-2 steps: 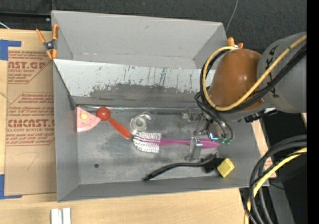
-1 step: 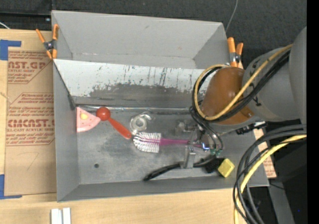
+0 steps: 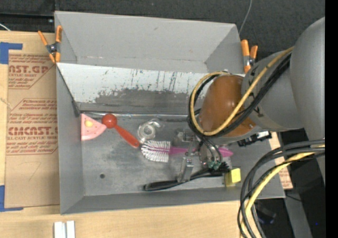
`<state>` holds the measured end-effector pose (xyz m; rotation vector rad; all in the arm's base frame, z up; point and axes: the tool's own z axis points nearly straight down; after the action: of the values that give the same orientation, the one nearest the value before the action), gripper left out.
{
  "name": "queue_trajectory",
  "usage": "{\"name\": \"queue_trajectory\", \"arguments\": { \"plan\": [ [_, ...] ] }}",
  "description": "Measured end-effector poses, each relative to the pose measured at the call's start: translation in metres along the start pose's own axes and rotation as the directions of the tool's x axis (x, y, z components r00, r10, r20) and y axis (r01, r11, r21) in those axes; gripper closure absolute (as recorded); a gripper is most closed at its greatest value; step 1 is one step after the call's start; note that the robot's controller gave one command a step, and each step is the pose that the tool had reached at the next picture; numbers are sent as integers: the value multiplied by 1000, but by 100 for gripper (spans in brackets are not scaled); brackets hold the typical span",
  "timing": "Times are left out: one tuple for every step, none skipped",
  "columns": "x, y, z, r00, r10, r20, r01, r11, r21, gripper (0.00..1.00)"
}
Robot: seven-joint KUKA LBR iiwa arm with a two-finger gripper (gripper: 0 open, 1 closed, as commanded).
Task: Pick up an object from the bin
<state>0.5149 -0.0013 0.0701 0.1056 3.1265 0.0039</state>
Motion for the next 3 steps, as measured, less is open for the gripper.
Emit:
{"name": "queue_trajectory", "arguments": {
  "plan": [
    [-23,12,0,949,-314,-4,314,949,2,100],
    [-23,12,0,949,-314,-4,314,949,2,100],
    [-4,26,0,746,-665,-3,665,746,0,100]
  ]
}}
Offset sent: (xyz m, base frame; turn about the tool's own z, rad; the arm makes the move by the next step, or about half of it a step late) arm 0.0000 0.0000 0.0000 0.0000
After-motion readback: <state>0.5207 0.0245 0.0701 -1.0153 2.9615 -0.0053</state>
